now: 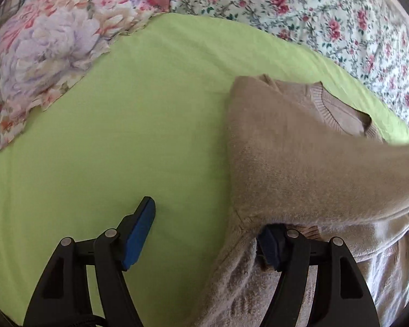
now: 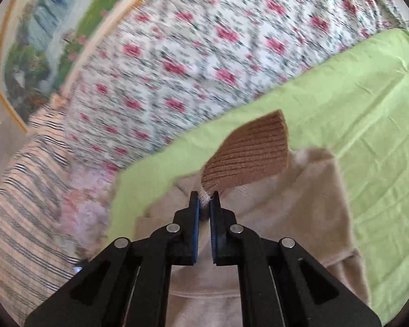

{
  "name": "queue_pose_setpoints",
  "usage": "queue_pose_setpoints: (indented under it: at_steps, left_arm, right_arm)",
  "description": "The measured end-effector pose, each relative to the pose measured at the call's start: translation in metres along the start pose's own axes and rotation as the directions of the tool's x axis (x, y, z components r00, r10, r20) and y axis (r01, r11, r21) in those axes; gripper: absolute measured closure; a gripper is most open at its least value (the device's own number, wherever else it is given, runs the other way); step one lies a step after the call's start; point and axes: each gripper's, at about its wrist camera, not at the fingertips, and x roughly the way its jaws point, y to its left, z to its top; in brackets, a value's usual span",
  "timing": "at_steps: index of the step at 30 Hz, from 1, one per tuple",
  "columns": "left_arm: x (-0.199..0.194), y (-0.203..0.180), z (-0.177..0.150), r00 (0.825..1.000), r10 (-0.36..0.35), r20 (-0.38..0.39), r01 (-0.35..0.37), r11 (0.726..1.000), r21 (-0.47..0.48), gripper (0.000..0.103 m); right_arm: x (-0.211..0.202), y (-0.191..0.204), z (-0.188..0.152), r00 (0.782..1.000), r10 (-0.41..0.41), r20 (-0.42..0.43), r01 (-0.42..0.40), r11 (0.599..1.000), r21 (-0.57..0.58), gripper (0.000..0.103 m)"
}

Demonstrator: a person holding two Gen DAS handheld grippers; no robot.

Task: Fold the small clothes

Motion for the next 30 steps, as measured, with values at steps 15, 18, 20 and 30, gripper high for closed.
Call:
queue_pose_setpoints:
  at_steps: [15,18,20,30]
  left_arm:
    - [-0.011,0.025,-0.018,0.999,-0.039,-0.01,0.039,0.999,-0.002,0.031]
    - [-0.006,0.022,-0.016,1.0,-0.023,-0.022,0.023,1.0,0.005,0.031]
    - [-0.004,0.019,-0.014,1.0,-0.01,-0.022,0.011,1.0,0.008,0.031]
    - [0.002,0.019,-0.013,1.0,-0.001,-0.02,0.002,1.0,0.002,0.03]
  right_arm:
    - [0.047,-0.104,-0.039,0.996,-0.057,-0.066,0.061,0.996,0.058,0.071]
    - [0.061,-0.101,-0.03,0.996,-0.065,-0.061,0.066,0.998,0.02,0.07]
    - [0.069,-0.1,-0.025,0.996,-0.046,-0.078,0.046,0.999,-0.01,0.066]
    - [-0.011,-0.094,-0.011,0.994,0.068,-0.091,-0.063,0.996,0.056,0.099]
